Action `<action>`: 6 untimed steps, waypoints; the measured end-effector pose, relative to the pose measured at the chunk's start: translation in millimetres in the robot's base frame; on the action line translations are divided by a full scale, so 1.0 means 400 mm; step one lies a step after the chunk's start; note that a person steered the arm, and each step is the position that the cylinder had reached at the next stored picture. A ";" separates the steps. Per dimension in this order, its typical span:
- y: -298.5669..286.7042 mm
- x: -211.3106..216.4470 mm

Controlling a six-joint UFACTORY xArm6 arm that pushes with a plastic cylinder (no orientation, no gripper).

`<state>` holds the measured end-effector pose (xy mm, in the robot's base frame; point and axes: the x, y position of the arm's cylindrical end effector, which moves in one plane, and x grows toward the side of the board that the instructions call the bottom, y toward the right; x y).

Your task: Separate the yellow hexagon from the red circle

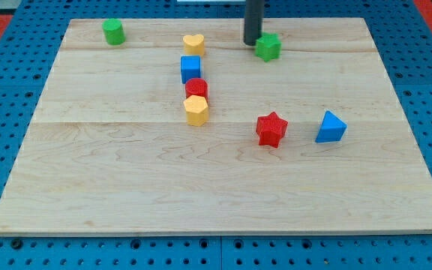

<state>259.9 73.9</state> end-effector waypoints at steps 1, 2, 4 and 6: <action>-0.036 0.100; -0.041 0.188; -0.130 0.394; -0.406 0.418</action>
